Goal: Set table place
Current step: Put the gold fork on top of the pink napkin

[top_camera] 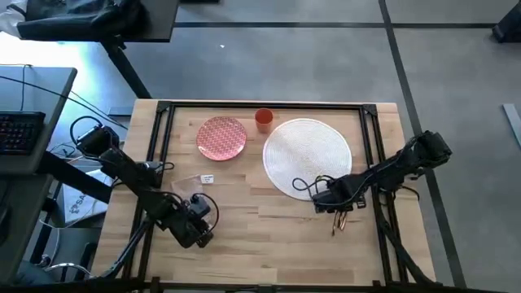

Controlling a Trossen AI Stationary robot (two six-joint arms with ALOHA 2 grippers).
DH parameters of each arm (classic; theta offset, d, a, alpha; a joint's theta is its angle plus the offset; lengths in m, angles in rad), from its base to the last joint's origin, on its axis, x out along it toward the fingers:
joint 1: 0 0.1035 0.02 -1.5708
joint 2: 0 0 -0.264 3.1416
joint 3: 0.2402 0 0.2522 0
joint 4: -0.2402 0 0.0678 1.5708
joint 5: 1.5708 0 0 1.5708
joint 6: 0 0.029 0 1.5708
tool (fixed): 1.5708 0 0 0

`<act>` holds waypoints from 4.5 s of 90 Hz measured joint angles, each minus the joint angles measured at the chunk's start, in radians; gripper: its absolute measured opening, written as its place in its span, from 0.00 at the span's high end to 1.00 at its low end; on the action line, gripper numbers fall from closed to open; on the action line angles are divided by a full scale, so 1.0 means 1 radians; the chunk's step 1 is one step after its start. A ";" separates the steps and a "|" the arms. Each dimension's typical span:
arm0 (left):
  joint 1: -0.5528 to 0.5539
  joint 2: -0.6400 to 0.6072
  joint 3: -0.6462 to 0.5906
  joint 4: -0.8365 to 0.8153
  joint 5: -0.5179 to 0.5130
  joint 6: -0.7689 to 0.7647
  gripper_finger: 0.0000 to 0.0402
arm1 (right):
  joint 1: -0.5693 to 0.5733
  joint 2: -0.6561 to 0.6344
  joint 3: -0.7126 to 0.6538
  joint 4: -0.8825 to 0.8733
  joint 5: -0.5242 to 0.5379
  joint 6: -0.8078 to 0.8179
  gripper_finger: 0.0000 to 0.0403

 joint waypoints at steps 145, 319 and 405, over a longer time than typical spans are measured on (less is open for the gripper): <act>0.363 -0.001 0.016 1.027 -0.305 0.916 0.85 | 0.000 0.116 0.980 -0.116 1.012 -0.520 1.00; 0.557 0.048 0.248 0.869 -0.166 1.123 0.95 | 0.000 0.126 1.024 0.019 1.088 -0.768 1.00; 0.539 -0.106 0.248 0.462 -0.153 0.804 1.00 | -0.011 0.067 1.024 -0.242 0.864 -0.827 0.49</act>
